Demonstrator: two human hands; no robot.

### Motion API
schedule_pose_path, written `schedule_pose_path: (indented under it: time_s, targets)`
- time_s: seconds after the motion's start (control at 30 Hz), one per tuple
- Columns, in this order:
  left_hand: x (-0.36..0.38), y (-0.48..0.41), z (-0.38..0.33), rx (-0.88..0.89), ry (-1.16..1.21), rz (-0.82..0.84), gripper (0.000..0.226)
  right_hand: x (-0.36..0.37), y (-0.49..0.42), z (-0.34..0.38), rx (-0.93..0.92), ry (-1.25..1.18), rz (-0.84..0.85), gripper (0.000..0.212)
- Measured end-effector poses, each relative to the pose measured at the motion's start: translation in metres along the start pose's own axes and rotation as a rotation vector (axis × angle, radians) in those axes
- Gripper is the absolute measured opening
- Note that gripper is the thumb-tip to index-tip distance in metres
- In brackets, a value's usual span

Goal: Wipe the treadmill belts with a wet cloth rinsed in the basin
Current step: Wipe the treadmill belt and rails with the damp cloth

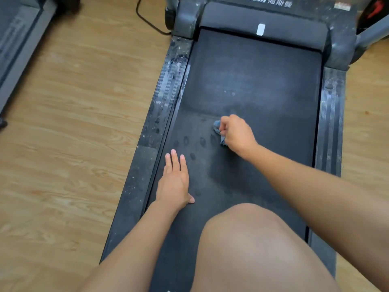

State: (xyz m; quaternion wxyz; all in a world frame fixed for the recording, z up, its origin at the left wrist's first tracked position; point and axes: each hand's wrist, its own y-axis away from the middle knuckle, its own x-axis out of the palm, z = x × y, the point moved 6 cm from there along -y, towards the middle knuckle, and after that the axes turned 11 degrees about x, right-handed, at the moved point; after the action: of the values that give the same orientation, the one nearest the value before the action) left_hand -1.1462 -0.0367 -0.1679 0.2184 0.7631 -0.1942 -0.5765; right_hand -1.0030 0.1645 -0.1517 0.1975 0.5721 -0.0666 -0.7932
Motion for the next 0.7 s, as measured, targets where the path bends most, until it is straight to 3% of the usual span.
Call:
schedule_pose_path:
  time_s: [0.17, 0.27, 0.4, 0.5, 0.57, 0.7]
  targets:
    - [-0.004, -0.001, -0.004, 0.014, -0.031, 0.012, 0.147, 0.049, 0.107, 0.023, -0.387, 0.128, 0.305, 0.020]
    - [-0.007, 0.002, -0.007, 0.010, -0.058, 0.026, 0.146, 0.037, 0.060, 0.019, -0.356, 0.094, 0.290, 0.030]
    - [-0.007, 0.001, -0.008, 0.001, -0.070, 0.046, 0.144, -0.001, -0.040, 0.018, -0.035, -0.054, 0.038, 0.021]
    - [-0.006, 0.001, -0.008, -0.019, -0.077, 0.068, 0.144, -0.001, -0.040, 0.022, 0.068, -0.107, -0.034, 0.018]
    - [-0.006, 0.002, -0.007, -0.027, -0.072, 0.079, 0.145, 0.017, 0.005, 0.029, -0.010, -0.103, -0.007, 0.017]
    - [-0.007, 0.001, -0.006, -0.041, -0.066, 0.096, 0.145, 0.056, 0.115, 0.037, -0.288, 0.017, 0.261, 0.028]
